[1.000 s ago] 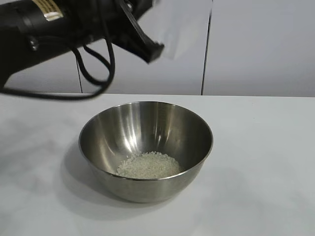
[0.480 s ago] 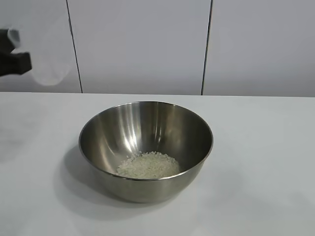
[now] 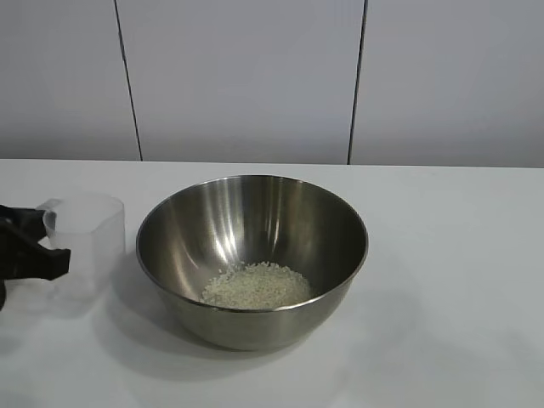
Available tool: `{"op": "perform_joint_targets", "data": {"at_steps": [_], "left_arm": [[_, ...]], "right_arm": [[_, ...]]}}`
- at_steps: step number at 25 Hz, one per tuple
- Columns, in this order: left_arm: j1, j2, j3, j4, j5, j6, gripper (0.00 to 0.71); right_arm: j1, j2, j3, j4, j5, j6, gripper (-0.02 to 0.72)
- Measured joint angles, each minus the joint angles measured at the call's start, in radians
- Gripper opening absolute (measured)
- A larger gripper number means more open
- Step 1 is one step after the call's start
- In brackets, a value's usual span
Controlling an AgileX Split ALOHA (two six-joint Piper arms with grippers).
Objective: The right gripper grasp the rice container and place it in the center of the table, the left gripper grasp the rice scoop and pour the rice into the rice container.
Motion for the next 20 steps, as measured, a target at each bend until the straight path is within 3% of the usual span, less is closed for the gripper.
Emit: {"op": "perform_joint_targets", "data": {"at_steps": [5,7,14,20], "left_arm": [[0.0,0.019,-0.02,0.001,0.0,-0.001,0.018],[0.0,0.019,-0.02,0.002,0.0,-0.001,0.053],[0.0,0.019,0.027,0.002,-0.003,-0.001,0.312],[0.0,0.019,0.083,0.002,-0.003,-0.001,0.484]], "right_arm": [[0.0,0.0,0.0,0.0,0.0,0.0,0.661],[0.0,0.0,0.0,0.0,0.0,0.0,0.661],[0.0,0.0,0.0,0.0,-0.001,0.0,0.661],[0.0,0.0,0.0,0.0,-0.001,0.0,0.661]]}}
